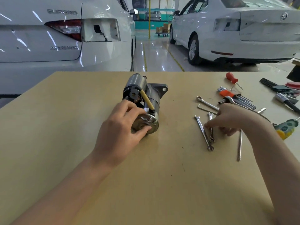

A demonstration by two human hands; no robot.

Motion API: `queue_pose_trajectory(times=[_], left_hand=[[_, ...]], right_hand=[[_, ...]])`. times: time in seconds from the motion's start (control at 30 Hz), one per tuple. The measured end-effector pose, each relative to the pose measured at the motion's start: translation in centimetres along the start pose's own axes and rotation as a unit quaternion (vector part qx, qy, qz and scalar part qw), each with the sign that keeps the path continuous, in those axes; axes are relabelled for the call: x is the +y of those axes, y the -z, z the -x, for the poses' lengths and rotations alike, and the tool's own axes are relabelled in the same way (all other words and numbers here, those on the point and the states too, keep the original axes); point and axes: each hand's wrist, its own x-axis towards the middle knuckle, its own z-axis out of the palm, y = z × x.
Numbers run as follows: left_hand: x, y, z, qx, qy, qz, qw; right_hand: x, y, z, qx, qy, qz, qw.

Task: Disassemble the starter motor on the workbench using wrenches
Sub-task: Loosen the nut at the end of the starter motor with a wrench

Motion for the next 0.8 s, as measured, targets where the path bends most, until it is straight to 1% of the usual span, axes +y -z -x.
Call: queue_pose_trajectory(times=[0.17,0.27,0.37,0.4,0.47,0.5,0.53,0.57,0.63,0.67,0.7,0.8], left_hand=[[0.2,-0.2,0.1,-0.003,-0.006,-0.01,1.0],[0.2,-0.3,0.1,0.005,-0.017,-0.012,1.0],[0.4,-0.7,0.2,0.006,-0.037,-0.034,0.999],[0.4,-0.9,0.2,0.007,-0.04,-0.041,0.998],[0.5,-1.2,0.2,0.012,-0.04,-0.053,0.998],[0.5,-1.3,0.1,0.018,-0.041,-0.062,0.997],[0.5,-1.5,0.0,0.026,-0.044,-0.071,0.996],[0.4,-1.6,-0.1,0.034,-0.05,-0.076,0.995],[0.2,-1.6,-0.2,0.048,-0.06,-0.068,0.995],[0.0,-1.7,-0.2,0.05,-0.06,-0.059,0.995],[-0.1,-1.7,-0.2,0.048,-0.057,-0.051,0.996],[-0.2,-1.6,-0.3,0.043,-0.026,-0.043,0.998]], right_hand=[[-0.2,0.4,-0.3,-0.03,-0.056,-0.039,0.997],[-0.5,0.2,0.2,-0.028,-0.061,-0.028,0.997],[-0.6,0.0,0.7,0.02,-0.022,0.019,0.999],[-0.8,0.0,0.9,0.038,0.002,0.007,0.999],[-1.4,0.1,1.2,0.084,0.083,-0.072,0.99],[-2.0,0.1,1.5,0.11,0.139,-0.132,0.975],[-2.9,-0.1,2.0,0.123,0.191,-0.206,0.952],[-3.8,-0.4,2.6,0.115,0.232,-0.287,0.922],[-5.5,-1.3,3.8,0.064,0.275,-0.432,0.856],[-6.1,-2.0,4.2,0.04,0.277,-0.478,0.833],[-6.6,-2.6,4.5,0.021,0.269,-0.509,0.817],[-7.4,-4.5,4.7,-0.009,0.221,-0.571,0.79]])
